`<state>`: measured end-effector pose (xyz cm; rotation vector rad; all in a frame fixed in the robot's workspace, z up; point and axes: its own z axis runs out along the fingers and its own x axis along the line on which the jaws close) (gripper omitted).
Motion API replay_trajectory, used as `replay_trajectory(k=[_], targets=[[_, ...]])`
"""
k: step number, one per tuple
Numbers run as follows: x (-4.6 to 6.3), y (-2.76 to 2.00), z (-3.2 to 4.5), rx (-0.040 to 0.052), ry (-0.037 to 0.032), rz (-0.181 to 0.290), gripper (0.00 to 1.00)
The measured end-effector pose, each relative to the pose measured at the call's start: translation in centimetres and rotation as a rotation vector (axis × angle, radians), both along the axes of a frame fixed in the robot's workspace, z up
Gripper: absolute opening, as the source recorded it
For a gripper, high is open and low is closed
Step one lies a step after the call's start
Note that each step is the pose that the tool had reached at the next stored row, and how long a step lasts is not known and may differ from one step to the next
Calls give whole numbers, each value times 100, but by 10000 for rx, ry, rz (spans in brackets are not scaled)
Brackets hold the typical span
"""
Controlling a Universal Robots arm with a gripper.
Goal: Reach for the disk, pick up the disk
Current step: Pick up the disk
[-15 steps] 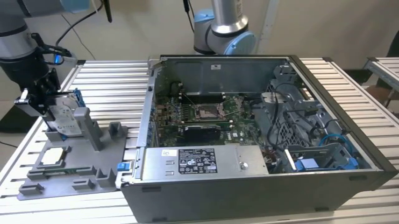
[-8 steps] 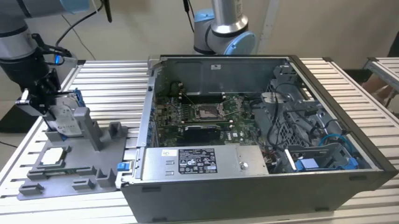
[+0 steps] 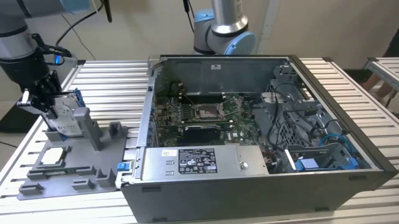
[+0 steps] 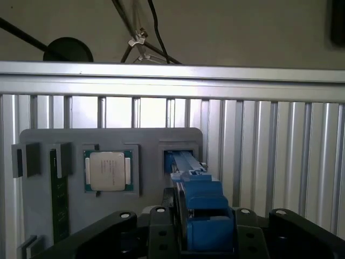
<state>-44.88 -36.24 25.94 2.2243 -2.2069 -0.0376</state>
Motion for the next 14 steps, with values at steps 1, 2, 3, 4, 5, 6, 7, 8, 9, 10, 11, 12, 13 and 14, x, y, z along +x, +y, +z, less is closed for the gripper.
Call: replay_trajectory(k=[1,2,3,4,5,6,7,8,9,10,11,12,13,14], targets=[[0,0,0,2,0,0,0],[0,0,-1,5,-1,-1,0],[0,0,0,7,0,-1,0],[0,0,0,9,0,0,0],[0,0,0,11,-1,-1,0],[0,0,0,14,-1,0,0],[0,0,0,3,-1,-1,0],[0,2,-1,-48,0,-3,0],[0,0,0,-62,-1,-2,0],[0,-1,1,-47,0,1,0],[0,-2,2,49,1,3,0],[0,0,4,85,-1,1,0],[0,0,4,86,-1,0,0],[0,0,4,86,-1,-1,0]])
